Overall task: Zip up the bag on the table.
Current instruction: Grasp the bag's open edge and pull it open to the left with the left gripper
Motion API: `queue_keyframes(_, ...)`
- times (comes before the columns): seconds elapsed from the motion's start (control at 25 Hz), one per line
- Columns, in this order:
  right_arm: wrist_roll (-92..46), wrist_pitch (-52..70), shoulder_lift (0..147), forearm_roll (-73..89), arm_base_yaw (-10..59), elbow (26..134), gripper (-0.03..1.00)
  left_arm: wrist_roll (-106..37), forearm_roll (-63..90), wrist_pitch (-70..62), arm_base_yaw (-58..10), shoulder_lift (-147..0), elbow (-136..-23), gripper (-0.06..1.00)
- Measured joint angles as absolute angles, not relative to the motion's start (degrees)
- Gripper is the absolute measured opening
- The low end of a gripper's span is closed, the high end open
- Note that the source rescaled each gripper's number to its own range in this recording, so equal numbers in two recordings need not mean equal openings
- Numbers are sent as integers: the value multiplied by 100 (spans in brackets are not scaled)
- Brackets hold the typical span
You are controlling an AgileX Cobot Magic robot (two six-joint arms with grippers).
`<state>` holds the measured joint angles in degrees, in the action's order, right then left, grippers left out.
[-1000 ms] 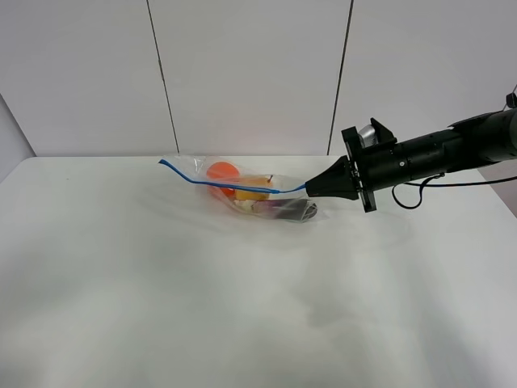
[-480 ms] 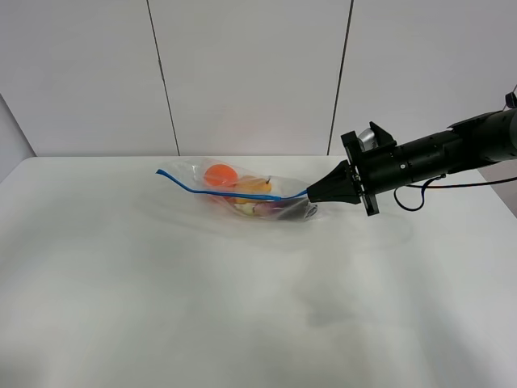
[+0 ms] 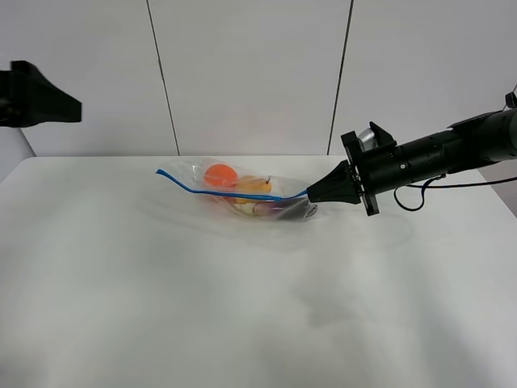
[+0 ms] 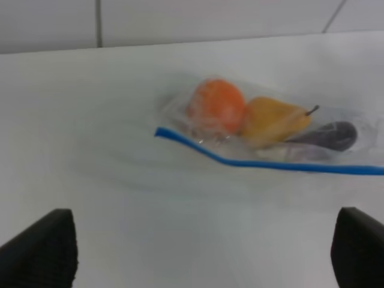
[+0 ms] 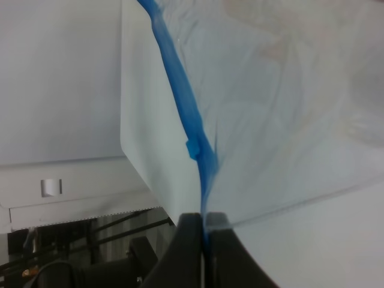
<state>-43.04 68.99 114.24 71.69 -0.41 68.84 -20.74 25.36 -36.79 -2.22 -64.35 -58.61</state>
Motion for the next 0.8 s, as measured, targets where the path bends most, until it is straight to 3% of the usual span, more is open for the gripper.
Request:
queue_keyframes(0.28, -4304, 6899, 11424, 7163, -41, 6884, 0, -4366, 3700, -2805, -222, -7490, -5868, 100)
queue_keyframes(0.48, -4304, 6899, 11424, 7155, -41, 6884, 0, -6901, 3776, -2597, -270, -7815, -5879, 100)
queue_keyframes(0.8, -4304, 6899, 11424, 7155, -41, 6884, 0, -9470, 4267, -2557, -1047, -7878, -5879, 100)
